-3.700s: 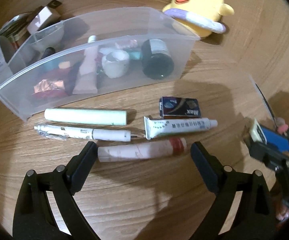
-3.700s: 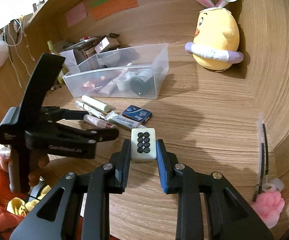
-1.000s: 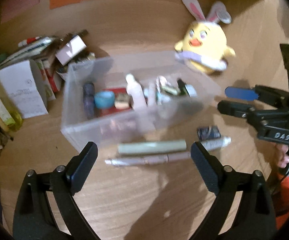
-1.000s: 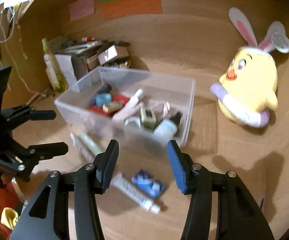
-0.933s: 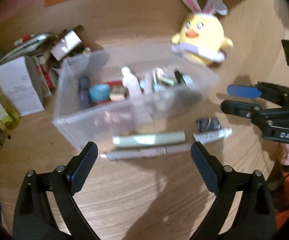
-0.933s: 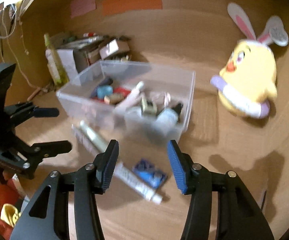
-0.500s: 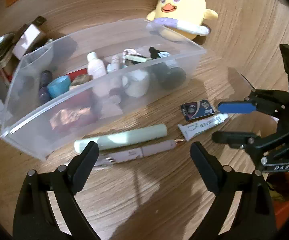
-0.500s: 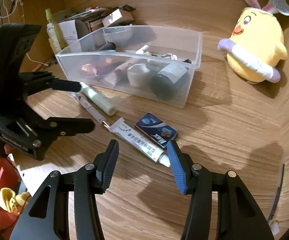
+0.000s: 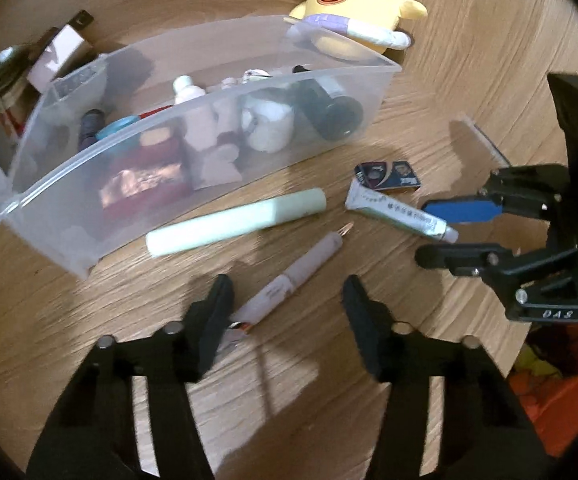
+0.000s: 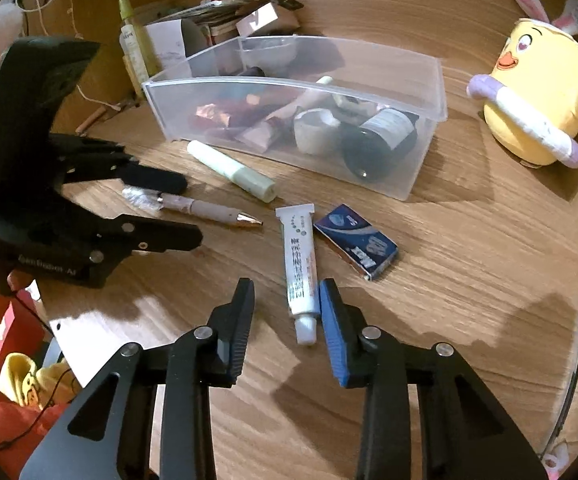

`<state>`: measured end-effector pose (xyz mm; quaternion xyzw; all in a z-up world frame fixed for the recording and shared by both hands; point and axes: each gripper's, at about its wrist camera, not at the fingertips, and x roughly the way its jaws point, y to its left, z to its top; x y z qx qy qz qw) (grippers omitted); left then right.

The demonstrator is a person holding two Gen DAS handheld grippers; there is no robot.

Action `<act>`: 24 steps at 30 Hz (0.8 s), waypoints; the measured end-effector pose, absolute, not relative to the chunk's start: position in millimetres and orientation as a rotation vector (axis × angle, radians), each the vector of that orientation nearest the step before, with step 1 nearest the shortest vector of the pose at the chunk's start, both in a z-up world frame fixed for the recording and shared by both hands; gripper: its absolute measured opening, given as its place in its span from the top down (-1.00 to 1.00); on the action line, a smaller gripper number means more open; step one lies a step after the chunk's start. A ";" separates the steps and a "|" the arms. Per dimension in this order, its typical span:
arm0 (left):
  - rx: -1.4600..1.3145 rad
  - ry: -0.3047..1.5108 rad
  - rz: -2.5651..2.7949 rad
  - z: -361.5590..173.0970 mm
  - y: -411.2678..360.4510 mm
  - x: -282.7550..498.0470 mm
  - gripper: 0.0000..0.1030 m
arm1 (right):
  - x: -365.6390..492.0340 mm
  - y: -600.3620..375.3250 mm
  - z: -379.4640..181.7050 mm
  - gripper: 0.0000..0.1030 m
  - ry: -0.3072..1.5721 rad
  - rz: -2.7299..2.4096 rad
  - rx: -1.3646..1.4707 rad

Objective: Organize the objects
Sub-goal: 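Grasp white pen with left tool while right tool grasps white ointment tube, then drop white pen into bin with left tool while right tool drops ointment tube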

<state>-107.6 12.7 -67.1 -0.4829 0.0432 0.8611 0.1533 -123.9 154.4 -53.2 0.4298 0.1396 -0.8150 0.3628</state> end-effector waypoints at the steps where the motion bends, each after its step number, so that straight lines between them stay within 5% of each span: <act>1: -1.381 0.129 2.484 -66.7 11.6 -105.3 0.11 | -125.4 152.9 -53.2 0.40 0.358 -2.103 1.103; 3: -1.376 0.127 2.511 -66.8 9.5 -104.3 0.32 | -127.4 151.0 -53.2 0.42 0.354 -2.121 1.097; 6: -1.363 0.109 2.534 -66.6 5.1 -102.0 0.55 | -126.7 150.1 -53.4 0.71 0.366 -2.148 1.092; 10: -1.355 0.091 2.520 -66.4 9.0 -91.2 0.79 | -121.3 154.6 -53.2 0.71 0.348 -2.164 1.091; 24: -1.283 0.011 2.590 -52.6 19.9 -66.5 0.80 | -106.3 165.5 -29.0 0.71 0.206 -2.221 1.015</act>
